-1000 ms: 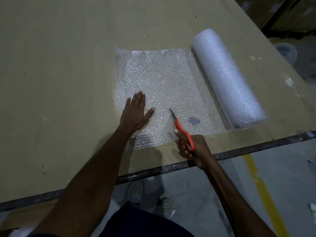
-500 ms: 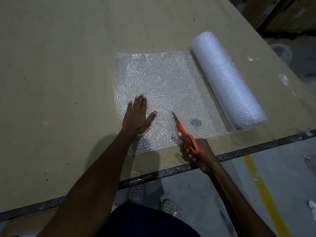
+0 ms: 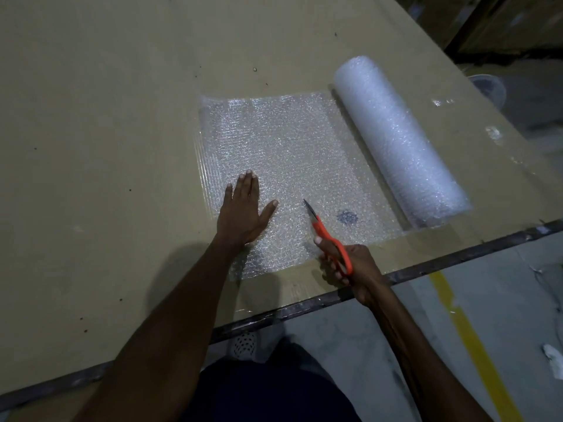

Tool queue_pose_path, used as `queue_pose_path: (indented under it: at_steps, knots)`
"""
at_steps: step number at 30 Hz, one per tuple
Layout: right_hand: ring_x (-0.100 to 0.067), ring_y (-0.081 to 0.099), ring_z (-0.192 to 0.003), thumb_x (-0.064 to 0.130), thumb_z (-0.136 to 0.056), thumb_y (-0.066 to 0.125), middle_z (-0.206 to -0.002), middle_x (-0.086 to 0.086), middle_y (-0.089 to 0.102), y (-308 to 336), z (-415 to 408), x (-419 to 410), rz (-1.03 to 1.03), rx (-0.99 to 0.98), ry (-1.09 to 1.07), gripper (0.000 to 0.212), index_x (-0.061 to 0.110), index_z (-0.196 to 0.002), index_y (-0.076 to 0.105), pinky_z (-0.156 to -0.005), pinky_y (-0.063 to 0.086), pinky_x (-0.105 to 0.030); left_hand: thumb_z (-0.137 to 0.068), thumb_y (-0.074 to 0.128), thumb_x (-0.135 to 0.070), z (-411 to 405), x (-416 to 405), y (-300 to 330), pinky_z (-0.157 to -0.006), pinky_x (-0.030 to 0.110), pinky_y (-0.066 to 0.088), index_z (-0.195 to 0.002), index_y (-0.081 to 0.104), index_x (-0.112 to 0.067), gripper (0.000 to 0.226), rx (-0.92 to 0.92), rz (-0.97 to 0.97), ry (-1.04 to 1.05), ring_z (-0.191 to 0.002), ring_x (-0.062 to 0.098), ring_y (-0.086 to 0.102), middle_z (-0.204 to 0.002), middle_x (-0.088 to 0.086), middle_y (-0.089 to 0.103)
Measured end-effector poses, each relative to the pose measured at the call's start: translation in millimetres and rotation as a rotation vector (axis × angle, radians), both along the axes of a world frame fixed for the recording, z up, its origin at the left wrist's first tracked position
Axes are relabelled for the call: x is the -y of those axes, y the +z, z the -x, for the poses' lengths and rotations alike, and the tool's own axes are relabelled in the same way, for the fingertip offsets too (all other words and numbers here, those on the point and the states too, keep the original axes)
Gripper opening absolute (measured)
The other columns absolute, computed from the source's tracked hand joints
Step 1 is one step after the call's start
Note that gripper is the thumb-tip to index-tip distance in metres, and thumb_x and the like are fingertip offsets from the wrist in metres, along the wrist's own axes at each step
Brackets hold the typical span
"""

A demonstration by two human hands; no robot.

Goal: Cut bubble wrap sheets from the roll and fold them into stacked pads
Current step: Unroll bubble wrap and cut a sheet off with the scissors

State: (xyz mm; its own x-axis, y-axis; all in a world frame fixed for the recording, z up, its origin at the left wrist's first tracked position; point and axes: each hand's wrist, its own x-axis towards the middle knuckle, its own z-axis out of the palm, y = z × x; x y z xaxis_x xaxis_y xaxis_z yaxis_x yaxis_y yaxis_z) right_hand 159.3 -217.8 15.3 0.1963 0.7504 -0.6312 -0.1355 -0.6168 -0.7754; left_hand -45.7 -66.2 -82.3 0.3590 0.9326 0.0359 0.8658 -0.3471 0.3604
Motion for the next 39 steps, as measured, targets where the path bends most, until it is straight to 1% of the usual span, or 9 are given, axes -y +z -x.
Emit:
queue_pose_path:
  at_steps: [5, 10, 14, 17, 22, 25, 28, 32, 39]
  knots:
    - [-0.015, 0.039, -0.043, 0.042, -0.079, 0.085, -0.058, -0.008, 0.049, 1.4, -7.5, -4.6, -0.002, -0.037, 0.006, 0.043, 0.003, -0.079, 0.066, -0.038, 0.025, -0.018, -0.099, 0.014, -0.068, 0.0, 0.3, -1.2, -0.125, 0.048, 0.004, -0.159, 0.009, -0.005, 0.087, -0.021, -0.006, 0.004, -0.155, 0.023, 0.001, -0.167, 0.011, 0.003]
    - [-0.015, 0.036, -0.042, 0.038, -0.079, 0.087, -0.056, -0.010, 0.046, -3.6, -10.0, -16.1, -0.029, -0.078, 0.013, 0.042, 0.008, -0.065, 0.062, -0.043, 0.024, -0.021, -0.098, 0.012, -0.069, -0.3, 2.1, 3.9, -0.125, 0.047, 0.003, -0.159, 0.009, -0.006, 0.088, -0.044, 0.002, 0.013, -0.154, 0.022, 0.000, -0.167, 0.010, 0.003]
    - [-0.013, 0.034, -0.039, 0.034, -0.078, 0.088, -0.055, -0.009, 0.044, -8.9, -17.7, -15.9, -0.023, -0.108, 0.023, 0.041, 0.000, -0.076, 0.063, -0.041, 0.022, -0.020, -0.096, 0.011, -0.069, -1.5, 3.4, 5.3, -0.124, 0.046, 0.003, -0.159, 0.012, -0.005, 0.090, -0.046, -0.017, 0.014, -0.154, 0.023, 0.003, -0.167, 0.011, 0.005]
    - [-0.014, 0.037, -0.040, 0.038, -0.077, 0.088, -0.055, -0.009, 0.046, -6.8, -17.7, -20.5, -0.031, -0.103, 0.047, 0.041, 0.005, -0.069, 0.064, -0.044, 0.024, -0.020, -0.095, 0.012, -0.071, -1.5, 2.6, 4.7, -0.124, 0.046, 0.005, -0.158, 0.014, -0.005, 0.092, -0.039, -0.013, 0.018, -0.154, 0.024, 0.005, -0.167, 0.012, 0.007]
    - [-0.015, 0.039, -0.040, 0.041, -0.076, 0.087, -0.054, -0.007, 0.050, -3.4, -19.1, -35.0, -0.014, -0.056, 0.074, 0.042, 0.006, -0.070, 0.066, -0.043, 0.026, -0.021, -0.090, 0.037, -0.073, 3.4, -13.4, 16.4, -0.120, 0.053, 0.019, -0.150, 0.033, -0.006, 0.090, -0.070, -0.082, -0.024, -0.144, 0.029, 0.031, -0.156, 0.013, 0.035]
    - [-0.015, 0.039, -0.041, 0.039, -0.074, 0.088, -0.054, -0.008, 0.050, -5.1, -20.8, -32.9, -0.016, -0.063, 0.062, 0.043, 0.001, -0.076, 0.067, -0.041, 0.025, -0.021, -0.086, 0.039, -0.074, 5.3, -34.0, 24.9, -0.113, 0.051, 0.029, -0.138, 0.043, -0.009, 0.083, -0.073, -0.145, -0.050, -0.131, 0.030, 0.043, -0.141, 0.013, 0.048]
    - [-0.014, 0.038, -0.043, 0.039, -0.075, 0.088, -0.054, -0.007, 0.049, -6.9, -20.0, -32.2, 0.002, -0.096, 0.048, 0.040, 0.005, -0.074, 0.067, -0.043, 0.024, -0.021, -0.090, 0.032, -0.073, 2.6, -48.7, 25.0, -0.118, 0.052, 0.021, -0.145, 0.038, -0.005, 0.088, -0.071, -0.123, -0.038, -0.143, 0.032, 0.030, -0.152, 0.017, 0.038]
    - [-0.015, 0.038, -0.041, 0.043, -0.075, 0.088, -0.054, -0.006, 0.049, -4.6, -13.2, -38.8, -0.010, -0.064, 0.026, 0.042, 0.007, -0.071, 0.066, -0.046, 0.027, -0.022, -0.091, 0.018, -0.076, -5.1, -65.3, 21.3, -0.123, 0.050, 0.004, -0.157, 0.016, -0.003, 0.098, -0.065, -0.017, -0.032, -0.154, 0.027, 0.004, -0.166, 0.014, 0.010]
    - [-0.015, 0.036, -0.039, 0.033, -0.078, 0.087, -0.053, -0.010, 0.046, -8.0, -9.8, -40.8, -0.023, -0.053, 0.001, 0.039, 0.003, -0.068, 0.064, -0.041, 0.023, -0.021, -0.093, 0.016, -0.076, -0.9, -71.1, 8.3, -0.124, 0.046, -0.002, -0.159, 0.005, -0.006, 0.097, -0.067, 0.011, -0.047, -0.154, 0.022, -0.004, -0.167, 0.010, -0.002]
